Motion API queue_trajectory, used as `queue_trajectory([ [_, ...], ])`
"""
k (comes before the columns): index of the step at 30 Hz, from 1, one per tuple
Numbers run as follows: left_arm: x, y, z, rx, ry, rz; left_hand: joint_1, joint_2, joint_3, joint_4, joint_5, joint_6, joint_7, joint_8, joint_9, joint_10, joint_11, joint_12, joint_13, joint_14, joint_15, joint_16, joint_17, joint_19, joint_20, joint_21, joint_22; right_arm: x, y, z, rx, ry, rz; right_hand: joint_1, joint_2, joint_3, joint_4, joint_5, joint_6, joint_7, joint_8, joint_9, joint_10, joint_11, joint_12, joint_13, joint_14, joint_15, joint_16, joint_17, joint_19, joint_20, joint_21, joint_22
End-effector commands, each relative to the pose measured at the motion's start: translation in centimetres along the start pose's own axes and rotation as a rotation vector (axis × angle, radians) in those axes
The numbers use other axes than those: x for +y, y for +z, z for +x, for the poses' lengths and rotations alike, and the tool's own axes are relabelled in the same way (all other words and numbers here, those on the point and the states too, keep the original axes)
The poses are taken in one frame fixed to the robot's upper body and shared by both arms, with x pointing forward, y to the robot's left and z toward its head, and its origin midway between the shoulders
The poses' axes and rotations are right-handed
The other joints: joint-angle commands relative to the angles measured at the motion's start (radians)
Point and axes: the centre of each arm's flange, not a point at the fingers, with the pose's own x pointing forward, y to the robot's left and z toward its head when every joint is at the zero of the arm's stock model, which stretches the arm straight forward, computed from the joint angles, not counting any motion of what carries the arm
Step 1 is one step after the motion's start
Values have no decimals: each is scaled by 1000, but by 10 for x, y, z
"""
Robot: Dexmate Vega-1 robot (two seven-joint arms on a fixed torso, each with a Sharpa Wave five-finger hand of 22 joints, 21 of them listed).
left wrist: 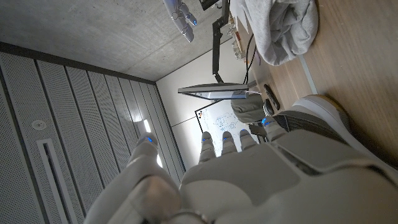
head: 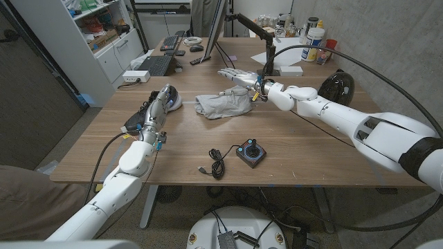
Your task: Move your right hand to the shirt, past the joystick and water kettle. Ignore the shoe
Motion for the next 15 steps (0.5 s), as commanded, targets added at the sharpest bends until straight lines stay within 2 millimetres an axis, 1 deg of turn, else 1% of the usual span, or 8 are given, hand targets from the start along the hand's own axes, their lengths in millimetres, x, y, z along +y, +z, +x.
queue_trajectory([
  [1, -1, -1, -4, -3, 10, -7, 11, -2, 0, -5, 0, 3, -1, 5, 2, -8, 2, -3, 6, -48, 4, 1, 3, -1, -3, 3, 2, 6, 1, 5, -1, 17, 4, 4, 7, 0, -4, 7, -17, 6, 6, 4, -66, 3, 4, 5, -117, 2, 4, 2, -6, 5, -4, 3],
  [15, 0, -2, -6, -1, 9, -7, 11, -2, 0, -5, 0, 2, -2, 4, 2, -7, 1, -3, 6, -47, 4, 3, 3, 0, -3, 3, 2, 17, 4, 13, 0, 40, 1, 6, 10, 0, -5, 7, -18, 6, 5, 4, -68, 3, 4, 5, -121, 2, 4, 2, -7, 6, -4, 3],
])
